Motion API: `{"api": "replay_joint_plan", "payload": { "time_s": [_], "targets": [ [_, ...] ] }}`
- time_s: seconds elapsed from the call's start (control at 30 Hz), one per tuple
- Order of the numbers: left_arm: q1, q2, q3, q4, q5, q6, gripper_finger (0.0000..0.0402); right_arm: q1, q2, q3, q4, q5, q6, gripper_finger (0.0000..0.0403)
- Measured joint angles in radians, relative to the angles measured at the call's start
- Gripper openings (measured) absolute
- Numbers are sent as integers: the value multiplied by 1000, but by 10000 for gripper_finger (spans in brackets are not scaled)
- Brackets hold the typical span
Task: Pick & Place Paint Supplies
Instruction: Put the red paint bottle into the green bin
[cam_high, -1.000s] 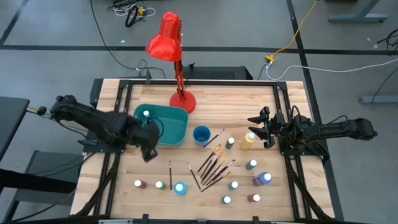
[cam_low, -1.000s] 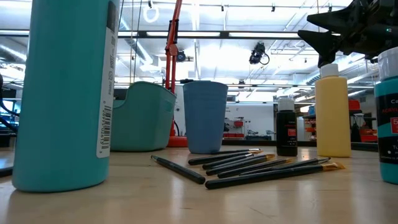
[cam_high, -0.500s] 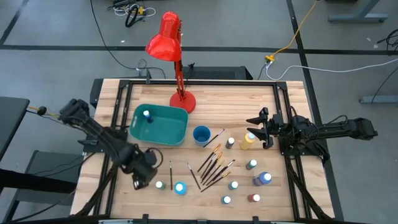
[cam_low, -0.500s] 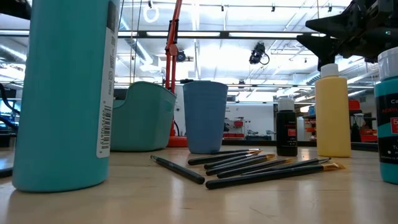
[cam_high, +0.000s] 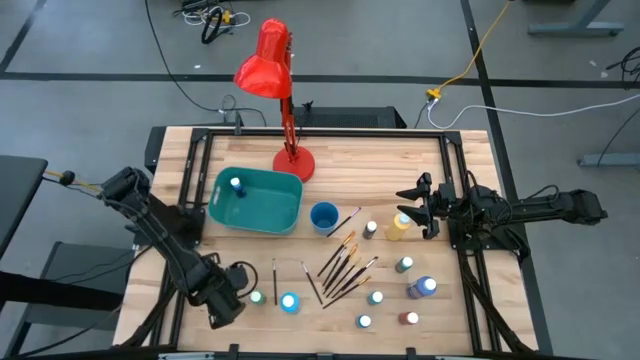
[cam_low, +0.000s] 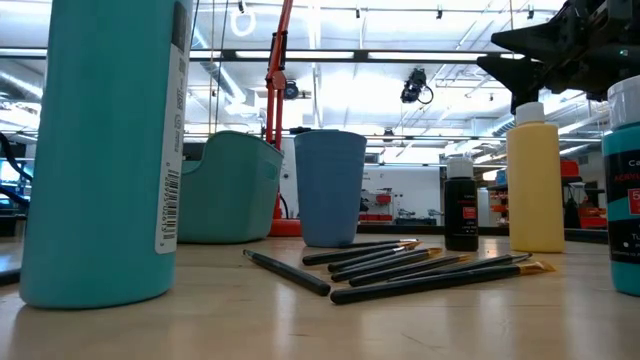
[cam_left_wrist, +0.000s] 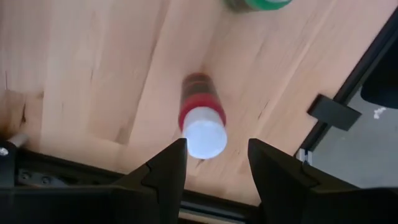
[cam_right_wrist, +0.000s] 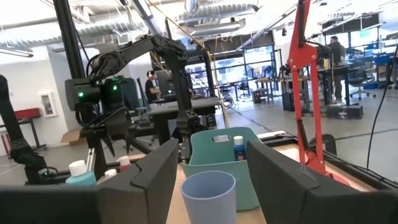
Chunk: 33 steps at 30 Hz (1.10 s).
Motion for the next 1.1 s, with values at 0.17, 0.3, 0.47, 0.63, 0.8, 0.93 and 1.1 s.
{"api": "replay_joint_plan", "payload": {
  "time_s": [0.17, 0.3, 0.47, 0.63, 0.8, 0.93, 1.1],
  "targets": [
    [-3, -1, -3, 2, -16, 2, 183, 0, 0, 0, 1, 0, 0, 204],
    [-8, -1, -29, 18, -11, -28, 183, 0, 0, 0, 1, 0, 4, 204],
    [-23, -1, -56, 60, -15, -44, 183, 0, 0, 0, 1, 0, 3, 204],
    [-21, -1, -56, 64, -35, -51, 183, 0, 0, 0, 1, 0, 3, 204],
    [-26, -1, -56, 64, -68, -73, 183, 0, 0, 0, 0, 0, 3, 204],
    [-27, -1, -56, 65, -69, -92, 183, 0, 0, 0, 0, 0, 3, 204],
    [-29, -1, -56, 69, -68, -128, 183, 0, 0, 0, 0, -1, 3, 204]
  ]
}}
